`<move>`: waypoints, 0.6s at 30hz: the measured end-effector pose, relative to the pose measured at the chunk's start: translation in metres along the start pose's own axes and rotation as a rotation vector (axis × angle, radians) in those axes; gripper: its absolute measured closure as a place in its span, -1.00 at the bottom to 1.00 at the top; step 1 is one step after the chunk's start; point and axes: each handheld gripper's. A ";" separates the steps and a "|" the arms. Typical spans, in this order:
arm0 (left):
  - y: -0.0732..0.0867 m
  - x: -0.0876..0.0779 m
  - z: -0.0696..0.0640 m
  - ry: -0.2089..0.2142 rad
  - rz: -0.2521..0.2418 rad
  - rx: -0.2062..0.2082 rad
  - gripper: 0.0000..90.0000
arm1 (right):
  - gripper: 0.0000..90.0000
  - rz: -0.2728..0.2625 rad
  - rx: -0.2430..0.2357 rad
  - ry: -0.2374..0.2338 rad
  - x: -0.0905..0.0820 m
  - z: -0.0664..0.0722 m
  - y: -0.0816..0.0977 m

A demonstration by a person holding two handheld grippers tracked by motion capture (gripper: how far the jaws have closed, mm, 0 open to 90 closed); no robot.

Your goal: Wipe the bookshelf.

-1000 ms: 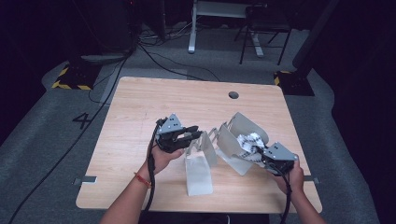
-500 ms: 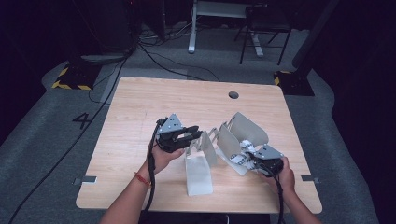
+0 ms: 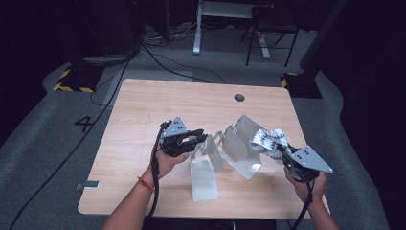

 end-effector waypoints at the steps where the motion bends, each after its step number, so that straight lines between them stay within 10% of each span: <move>1: 0.000 0.000 0.000 0.003 -0.001 -0.002 0.62 | 0.89 0.003 -0.006 -0.004 0.000 0.000 0.000; 11: 0.000 0.000 0.000 0.007 0.000 0.002 0.62 | 0.89 0.170 -0.117 -0.088 0.038 0.033 0.022; 18: -0.003 0.000 0.001 -0.011 0.025 0.004 0.59 | 0.89 0.310 -0.100 -0.180 0.067 0.046 0.052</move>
Point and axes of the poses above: each handheld gripper's, and its own axes: x roughly forward along the jaws, y roughly out of its underside, z roughly to its left, and after that the axes turned 5 degrees about -x, right-handed
